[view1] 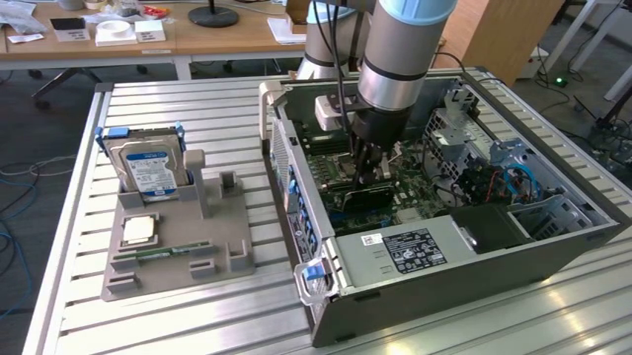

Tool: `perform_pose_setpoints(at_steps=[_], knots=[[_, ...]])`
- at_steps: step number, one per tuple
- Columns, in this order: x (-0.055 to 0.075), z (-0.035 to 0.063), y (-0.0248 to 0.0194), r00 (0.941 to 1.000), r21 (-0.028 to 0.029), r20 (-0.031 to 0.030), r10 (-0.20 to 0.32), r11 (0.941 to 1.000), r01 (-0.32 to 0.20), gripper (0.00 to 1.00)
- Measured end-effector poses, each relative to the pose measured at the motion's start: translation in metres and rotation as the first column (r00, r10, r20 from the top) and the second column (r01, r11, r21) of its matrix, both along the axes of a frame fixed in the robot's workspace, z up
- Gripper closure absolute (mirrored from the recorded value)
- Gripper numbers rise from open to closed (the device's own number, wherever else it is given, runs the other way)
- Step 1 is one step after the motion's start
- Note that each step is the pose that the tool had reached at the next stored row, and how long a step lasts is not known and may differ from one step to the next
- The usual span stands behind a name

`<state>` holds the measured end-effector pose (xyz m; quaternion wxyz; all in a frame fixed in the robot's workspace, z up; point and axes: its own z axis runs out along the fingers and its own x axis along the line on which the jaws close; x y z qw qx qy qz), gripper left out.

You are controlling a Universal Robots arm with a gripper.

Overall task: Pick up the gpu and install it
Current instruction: 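Press down on the gpu until it lock into place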

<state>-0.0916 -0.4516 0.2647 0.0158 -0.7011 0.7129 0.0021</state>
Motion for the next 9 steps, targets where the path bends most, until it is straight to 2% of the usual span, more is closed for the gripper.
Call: perform_pose_setpoints(at_steps=[9], knots=[[0.0000,-0.0016,0.0000,1.0000,0.0002,0.0001,0.000,1.0000,0.000,0.89]])
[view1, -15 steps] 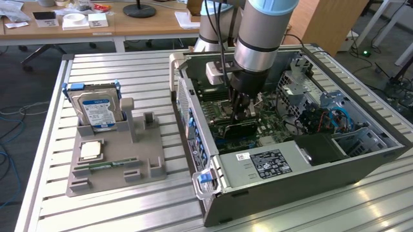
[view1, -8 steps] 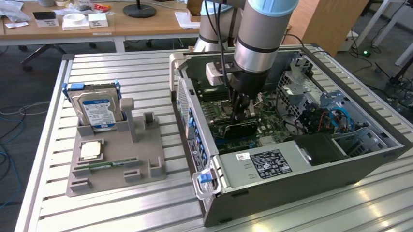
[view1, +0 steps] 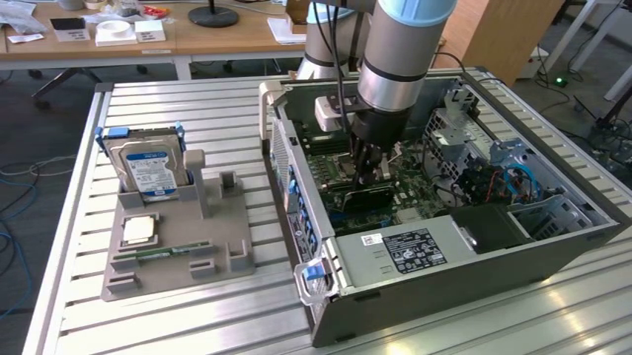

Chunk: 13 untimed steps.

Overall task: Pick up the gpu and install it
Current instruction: 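Press down on the gpu until it lock into place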

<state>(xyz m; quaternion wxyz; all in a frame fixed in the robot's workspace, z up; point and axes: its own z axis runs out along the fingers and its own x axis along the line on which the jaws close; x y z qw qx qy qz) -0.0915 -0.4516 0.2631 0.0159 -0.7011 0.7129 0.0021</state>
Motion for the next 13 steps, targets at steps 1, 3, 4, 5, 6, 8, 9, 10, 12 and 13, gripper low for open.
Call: perform_pose_setpoints(at_steps=[1,3,4,5,6,8,9,10,12,13], knots=[[0.0000,-0.0001,0.0000,1.0000,0.0000,0.0000,0.000,1.0000,0.000,0.89],[0.0000,-0.0002,0.0000,1.0000,0.0000,0.0000,0.000,1.0000,0.000,0.89],[0.0000,-0.0002,0.0000,1.0000,-0.0001,0.0000,0.000,1.0000,0.000,0.89],[-0.0001,-0.0002,0.0000,1.0000,0.0000,0.0000,0.000,1.0000,0.000,0.89],[-0.0001,-0.0002,0.0000,1.0000,-0.0001,0.0000,0.000,1.0000,0.000,0.89],[-0.0001,-0.0002,0.0000,1.0000,-0.0001,0.0000,0.000,1.0000,0.000,0.89],[0.0000,-0.0004,0.0000,1.0000,0.0000,0.0001,0.000,1.0000,0.000,0.89],[-0.0001,-0.0005,0.0000,1.0000,0.0000,0.0000,0.000,1.0000,0.000,0.89],[-0.0001,-0.0005,0.0000,1.0000,-0.0001,-0.0001,0.000,1.0000,0.000,0.89],[-0.0001,-0.0005,0.0000,1.0000,-0.0001,0.0000,0.000,1.0000,0.000,0.89]])
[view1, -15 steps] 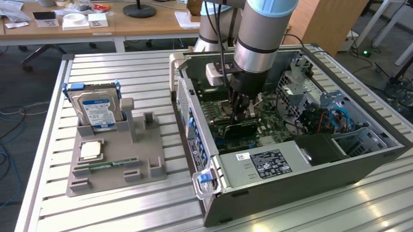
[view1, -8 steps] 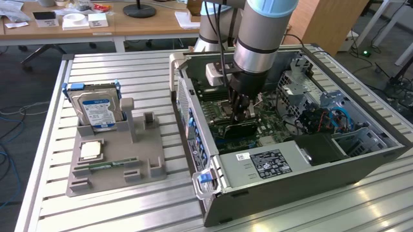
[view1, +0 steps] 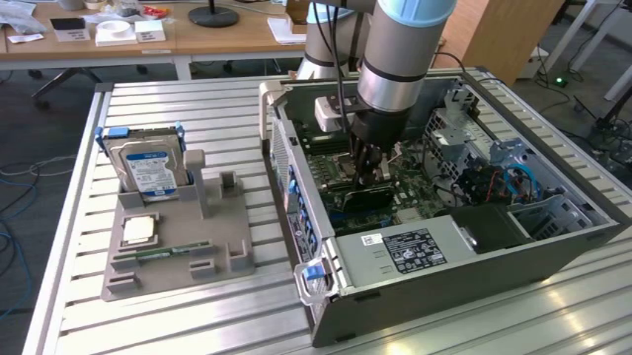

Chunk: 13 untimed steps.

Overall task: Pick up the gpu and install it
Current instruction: 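Press down on the gpu until it lock into place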

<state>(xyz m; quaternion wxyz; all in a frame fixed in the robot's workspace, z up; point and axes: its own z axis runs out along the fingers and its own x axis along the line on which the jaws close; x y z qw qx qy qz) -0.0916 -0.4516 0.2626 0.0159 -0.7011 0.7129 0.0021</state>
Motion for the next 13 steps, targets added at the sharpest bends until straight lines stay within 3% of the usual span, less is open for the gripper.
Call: perform_pose_setpoints(at_steps=[13], knots=[[-0.0016,-0.0008,0.0002,1.0000,0.0000,0.0001,0.000,1.0000,0.000,0.89]])
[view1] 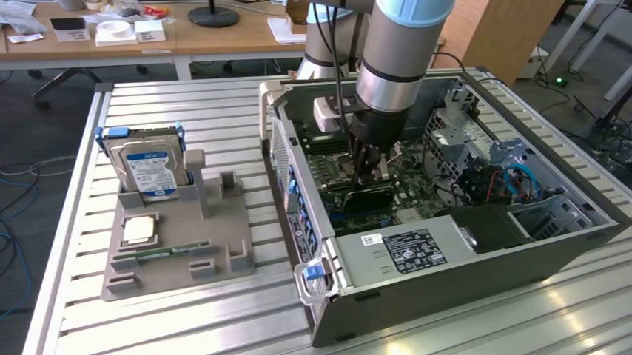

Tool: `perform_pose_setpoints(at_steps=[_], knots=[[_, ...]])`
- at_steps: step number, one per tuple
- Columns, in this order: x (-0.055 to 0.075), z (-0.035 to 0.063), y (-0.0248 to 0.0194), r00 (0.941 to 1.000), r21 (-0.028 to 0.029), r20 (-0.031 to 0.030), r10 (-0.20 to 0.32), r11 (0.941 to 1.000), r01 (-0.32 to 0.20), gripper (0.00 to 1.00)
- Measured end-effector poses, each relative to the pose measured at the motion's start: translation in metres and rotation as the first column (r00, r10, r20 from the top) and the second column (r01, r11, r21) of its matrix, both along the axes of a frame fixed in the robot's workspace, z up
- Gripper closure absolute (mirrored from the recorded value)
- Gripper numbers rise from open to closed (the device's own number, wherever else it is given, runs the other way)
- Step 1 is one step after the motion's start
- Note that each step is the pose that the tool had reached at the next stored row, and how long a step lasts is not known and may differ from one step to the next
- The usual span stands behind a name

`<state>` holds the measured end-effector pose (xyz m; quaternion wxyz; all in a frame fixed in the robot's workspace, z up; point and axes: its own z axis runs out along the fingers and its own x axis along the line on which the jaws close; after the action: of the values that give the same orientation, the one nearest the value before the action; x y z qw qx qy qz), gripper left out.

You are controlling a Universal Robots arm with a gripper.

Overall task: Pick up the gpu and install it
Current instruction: 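Press down on the gpu until it lock into place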

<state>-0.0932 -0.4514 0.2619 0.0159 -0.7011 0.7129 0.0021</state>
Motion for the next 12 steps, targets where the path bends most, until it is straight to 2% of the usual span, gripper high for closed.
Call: perform_pose_setpoints(at_steps=[12], knots=[[-0.0006,-0.0010,0.0000,1.0000,-0.0001,-0.0001,0.000,1.0000,0.000,0.89]])
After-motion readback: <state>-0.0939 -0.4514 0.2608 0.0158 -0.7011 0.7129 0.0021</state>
